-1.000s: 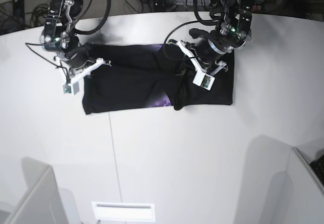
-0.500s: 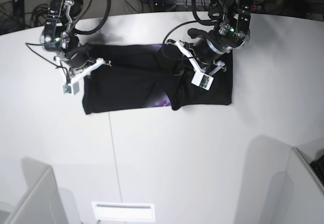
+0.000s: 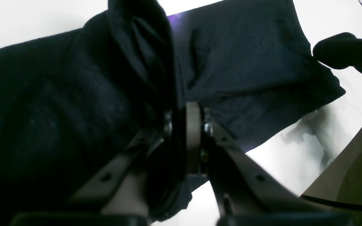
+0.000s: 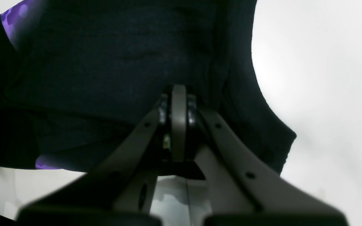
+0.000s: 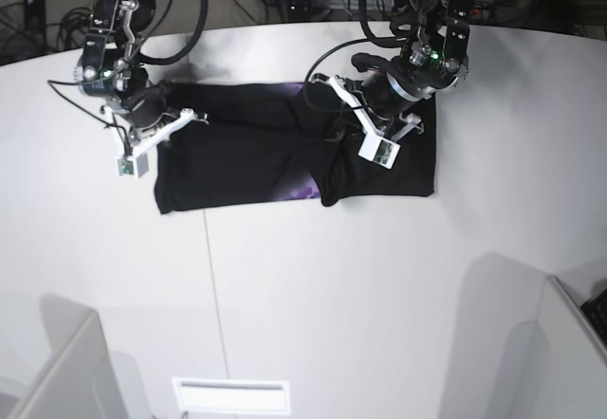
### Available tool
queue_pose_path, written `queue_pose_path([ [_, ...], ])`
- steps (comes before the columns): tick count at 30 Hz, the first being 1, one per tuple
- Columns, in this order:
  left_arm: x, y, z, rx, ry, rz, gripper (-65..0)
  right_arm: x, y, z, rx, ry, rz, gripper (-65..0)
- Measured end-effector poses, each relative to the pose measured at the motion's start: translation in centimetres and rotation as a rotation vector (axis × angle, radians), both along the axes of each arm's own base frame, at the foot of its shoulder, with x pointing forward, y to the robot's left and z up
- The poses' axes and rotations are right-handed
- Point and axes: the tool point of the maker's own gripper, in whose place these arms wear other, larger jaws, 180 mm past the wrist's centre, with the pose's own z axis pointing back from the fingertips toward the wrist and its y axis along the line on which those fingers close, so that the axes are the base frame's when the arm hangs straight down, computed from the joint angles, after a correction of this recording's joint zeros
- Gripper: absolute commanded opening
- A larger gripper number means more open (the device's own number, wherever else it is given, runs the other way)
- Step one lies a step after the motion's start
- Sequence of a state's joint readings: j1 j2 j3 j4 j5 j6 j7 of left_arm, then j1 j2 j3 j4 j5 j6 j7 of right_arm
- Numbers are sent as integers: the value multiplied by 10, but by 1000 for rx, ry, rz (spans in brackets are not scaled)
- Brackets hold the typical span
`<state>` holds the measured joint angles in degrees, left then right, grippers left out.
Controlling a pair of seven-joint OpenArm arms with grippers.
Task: Fold the T-shirt properly
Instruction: 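Fold the strip's end toward the right gripper with the left gripper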
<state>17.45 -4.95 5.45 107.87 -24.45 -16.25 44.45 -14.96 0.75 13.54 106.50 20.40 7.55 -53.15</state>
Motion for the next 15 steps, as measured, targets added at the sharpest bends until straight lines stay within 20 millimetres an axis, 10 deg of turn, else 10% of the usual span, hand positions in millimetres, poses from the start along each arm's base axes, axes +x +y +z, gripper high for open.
queue_pose_path([
  [4, 0, 0, 0, 0, 0, 0, -642, 0, 0, 0, 0, 0, 0, -650],
  [15, 0, -19, 4, -26, -7, -36, -230, 0, 0, 0, 0, 0, 0, -650],
])
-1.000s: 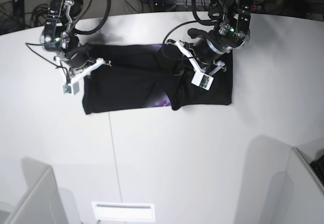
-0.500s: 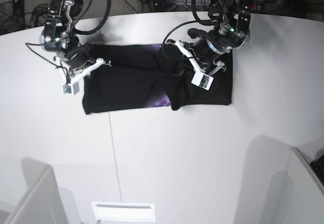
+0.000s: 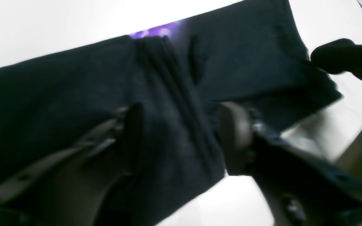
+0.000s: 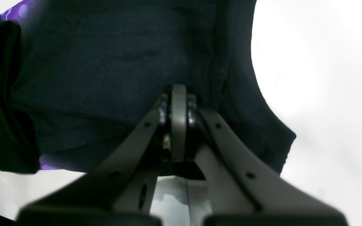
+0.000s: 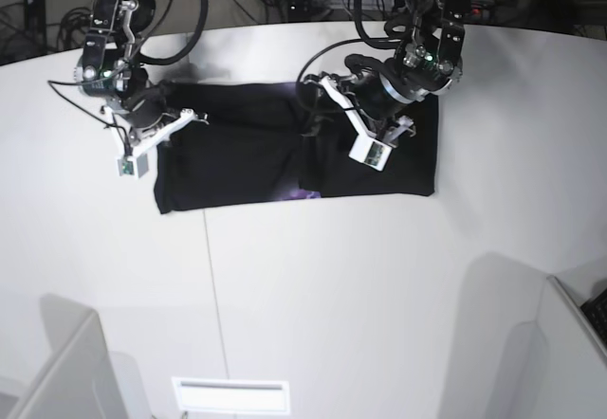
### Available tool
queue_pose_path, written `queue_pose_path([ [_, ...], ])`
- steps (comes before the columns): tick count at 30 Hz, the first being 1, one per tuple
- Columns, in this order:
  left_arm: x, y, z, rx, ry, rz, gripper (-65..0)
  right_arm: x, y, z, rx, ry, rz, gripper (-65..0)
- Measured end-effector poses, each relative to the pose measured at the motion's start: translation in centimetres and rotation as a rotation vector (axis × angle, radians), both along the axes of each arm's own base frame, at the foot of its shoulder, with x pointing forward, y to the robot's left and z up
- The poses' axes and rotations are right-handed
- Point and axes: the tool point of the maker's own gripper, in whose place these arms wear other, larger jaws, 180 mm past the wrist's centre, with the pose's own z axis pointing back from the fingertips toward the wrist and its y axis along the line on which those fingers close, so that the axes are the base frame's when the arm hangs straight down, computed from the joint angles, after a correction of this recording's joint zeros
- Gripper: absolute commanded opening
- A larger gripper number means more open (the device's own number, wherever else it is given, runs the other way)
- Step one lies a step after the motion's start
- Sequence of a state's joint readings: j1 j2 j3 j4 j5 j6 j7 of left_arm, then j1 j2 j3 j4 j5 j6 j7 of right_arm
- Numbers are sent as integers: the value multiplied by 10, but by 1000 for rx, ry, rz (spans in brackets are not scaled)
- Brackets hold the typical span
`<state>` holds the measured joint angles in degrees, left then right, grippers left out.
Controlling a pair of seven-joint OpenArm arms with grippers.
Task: Fold the T-shirt properly
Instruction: 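Fold the strip's end toward the right gripper with the left gripper, then release the fold and lift the left gripper away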
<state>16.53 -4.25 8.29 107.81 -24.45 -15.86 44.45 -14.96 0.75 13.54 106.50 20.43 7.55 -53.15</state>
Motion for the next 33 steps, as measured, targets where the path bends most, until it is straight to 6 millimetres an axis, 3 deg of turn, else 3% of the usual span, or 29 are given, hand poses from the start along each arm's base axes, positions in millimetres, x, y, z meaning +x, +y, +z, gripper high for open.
queue_pose_path([
  [4, -6, -33, 9, -52, -13, -83, -225, 0, -1, 0, -1, 0, -2, -650],
  [7, -2, -26, 10, -47, -18, -60, -252, 1, -1, 0, -1, -4, -3, -650],
  [10, 8, 19, 10, -6, -28, 67, -434, 2, -1, 8, -8, -24, 0, -650],
  [12, 8, 59, 7, 32, -20, 175, -622, 8, -1, 18, -10, -58, 1, -650],
  [13, 6, 81, 3, 59, -11, 232, -650, 10, -1, 21, -14, -73, 1, -650],
  [16, 0, 141, -3, 133, 10, 375, -650, 11, 0, 22, -10, -65, 5, -639],
  [20, -15, 212, -1, 223, 10, 542, -650, 21, 1, 21, -6, -27, 22, -225],
  [22, -24, 236, -8, 267, 37, 553, -650, 26, 2, 20, 2, 1, 29, -113],
  [25, -36, 263, -17, 309, 54, 531, -650, 29, 3, 19, 7, 14, 33, -131],
  [28, -51, 282, -23, 318, 72, 535, -650, 37, -9, 19, -22, -15, 25, -150],
  [33, -61, 292, -25, 331, 83, 523, -650, 40, -35, -2, -3, 45, -63, -150],
])
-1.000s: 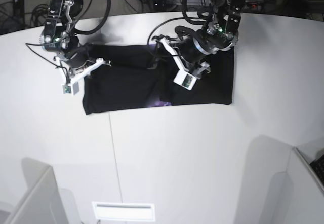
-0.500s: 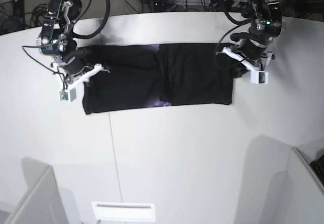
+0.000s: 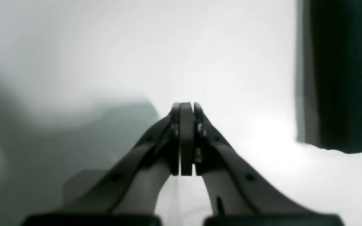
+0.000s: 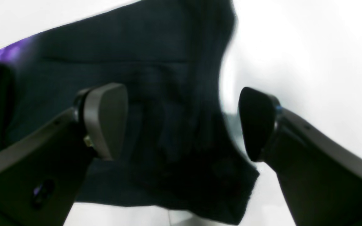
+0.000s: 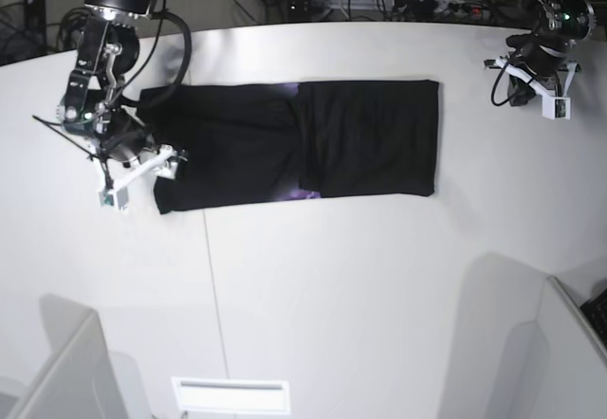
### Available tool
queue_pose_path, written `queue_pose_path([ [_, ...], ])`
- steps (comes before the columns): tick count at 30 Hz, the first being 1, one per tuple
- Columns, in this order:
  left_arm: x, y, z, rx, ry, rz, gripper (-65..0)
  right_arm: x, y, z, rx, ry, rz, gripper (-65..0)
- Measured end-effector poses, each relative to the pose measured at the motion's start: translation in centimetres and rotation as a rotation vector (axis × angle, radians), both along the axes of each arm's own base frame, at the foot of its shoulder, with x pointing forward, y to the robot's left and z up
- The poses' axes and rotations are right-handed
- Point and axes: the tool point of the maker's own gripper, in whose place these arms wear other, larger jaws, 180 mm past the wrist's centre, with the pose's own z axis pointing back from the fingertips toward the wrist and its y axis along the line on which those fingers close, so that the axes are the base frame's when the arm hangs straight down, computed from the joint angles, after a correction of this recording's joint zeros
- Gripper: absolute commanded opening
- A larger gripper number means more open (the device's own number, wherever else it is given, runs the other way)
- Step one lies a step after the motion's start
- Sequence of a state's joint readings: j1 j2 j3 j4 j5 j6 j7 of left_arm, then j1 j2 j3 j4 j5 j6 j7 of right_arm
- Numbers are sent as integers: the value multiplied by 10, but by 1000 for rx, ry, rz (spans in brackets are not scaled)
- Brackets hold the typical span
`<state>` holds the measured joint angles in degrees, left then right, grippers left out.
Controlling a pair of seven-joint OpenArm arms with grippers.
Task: Fold the T-shirt properly
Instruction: 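Release the fold and lift the left gripper away, then grasp both ends of the folded shirt with both grippers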
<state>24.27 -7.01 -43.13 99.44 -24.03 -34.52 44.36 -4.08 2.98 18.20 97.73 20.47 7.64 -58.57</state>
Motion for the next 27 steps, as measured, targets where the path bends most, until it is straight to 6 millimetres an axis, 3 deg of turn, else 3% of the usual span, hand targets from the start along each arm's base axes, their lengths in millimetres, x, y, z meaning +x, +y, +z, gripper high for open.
queue_pose_path([
  [2, 3, -1, 1, -1, -8, -3, -650, -2, -5, -8, 2, 23, -7, -152],
  [8, 4, -3, 1, -5, -9, -7, -650, -7, 11, -29, 81, 59, 60, -155],
  [15, 6, -5, 1, -8, -17, -10, -650, -5, 10, -33, 94, 56, 54, -155],
  [18, 12, -24, -5, -31, -5, -65, -650, -7, 13, -35, 94, 54, 85, -155],
  [21, 16, -42, -9, -55, -1, -109, -650, -14, 29, -36, 116, 47, 143, -155],
  [27, 30, -54, -7, -69, -18, -141, -650, -18, 41, -37, 140, 50, 177, -170],
])
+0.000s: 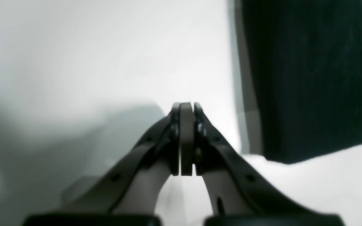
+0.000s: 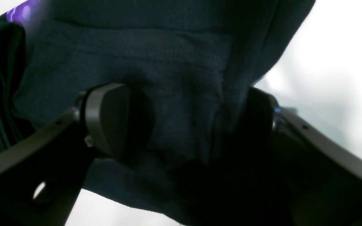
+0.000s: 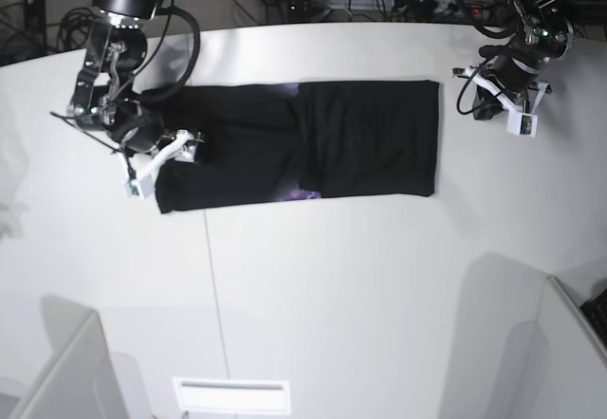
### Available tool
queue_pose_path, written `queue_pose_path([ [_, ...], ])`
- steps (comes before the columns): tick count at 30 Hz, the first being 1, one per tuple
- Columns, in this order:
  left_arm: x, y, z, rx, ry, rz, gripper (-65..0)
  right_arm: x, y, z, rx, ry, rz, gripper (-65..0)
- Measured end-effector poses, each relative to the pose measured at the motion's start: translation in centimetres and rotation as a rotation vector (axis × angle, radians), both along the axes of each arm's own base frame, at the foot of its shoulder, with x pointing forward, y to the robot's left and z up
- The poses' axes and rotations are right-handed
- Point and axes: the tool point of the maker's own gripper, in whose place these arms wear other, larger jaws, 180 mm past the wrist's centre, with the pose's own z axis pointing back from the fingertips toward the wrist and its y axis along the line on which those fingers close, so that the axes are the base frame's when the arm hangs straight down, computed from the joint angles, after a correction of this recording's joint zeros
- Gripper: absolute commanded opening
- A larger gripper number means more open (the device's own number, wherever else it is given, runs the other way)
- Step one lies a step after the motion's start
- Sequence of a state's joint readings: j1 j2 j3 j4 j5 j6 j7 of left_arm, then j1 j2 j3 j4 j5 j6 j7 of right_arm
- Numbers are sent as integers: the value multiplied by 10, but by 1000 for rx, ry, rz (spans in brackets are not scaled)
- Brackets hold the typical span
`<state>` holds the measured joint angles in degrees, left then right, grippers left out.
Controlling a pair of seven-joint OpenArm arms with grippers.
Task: Fold the T-shirt properly
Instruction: 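Grasp both ends of the folded shirt with both grippers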
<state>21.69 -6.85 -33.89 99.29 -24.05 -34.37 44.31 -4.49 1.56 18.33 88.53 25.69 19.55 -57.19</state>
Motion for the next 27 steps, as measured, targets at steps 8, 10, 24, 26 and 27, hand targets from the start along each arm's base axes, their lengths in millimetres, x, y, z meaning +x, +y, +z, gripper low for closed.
queue_pose_path([
  [8, 20, 2, 10, -3, -47, 23, -650, -6, 6, -5, -2, 33, 27, -516],
  [10, 20, 8, 9, -2, -44, 76, -650, -7, 7, -6, -1, 39, 32, -590],
  [24, 31, -8, -26, -68, 33, 40, -650, -2, -14, 15, -88, 49, -41, -650],
  [26, 33, -17, -27, -75, 34, 17, -650, 2, -9, 21, -103, 31, -30, -650],
  [27, 34, -23, -28, -80, 35, 1, -650, 4, -4, 24, -107, 29, -22, -650],
])
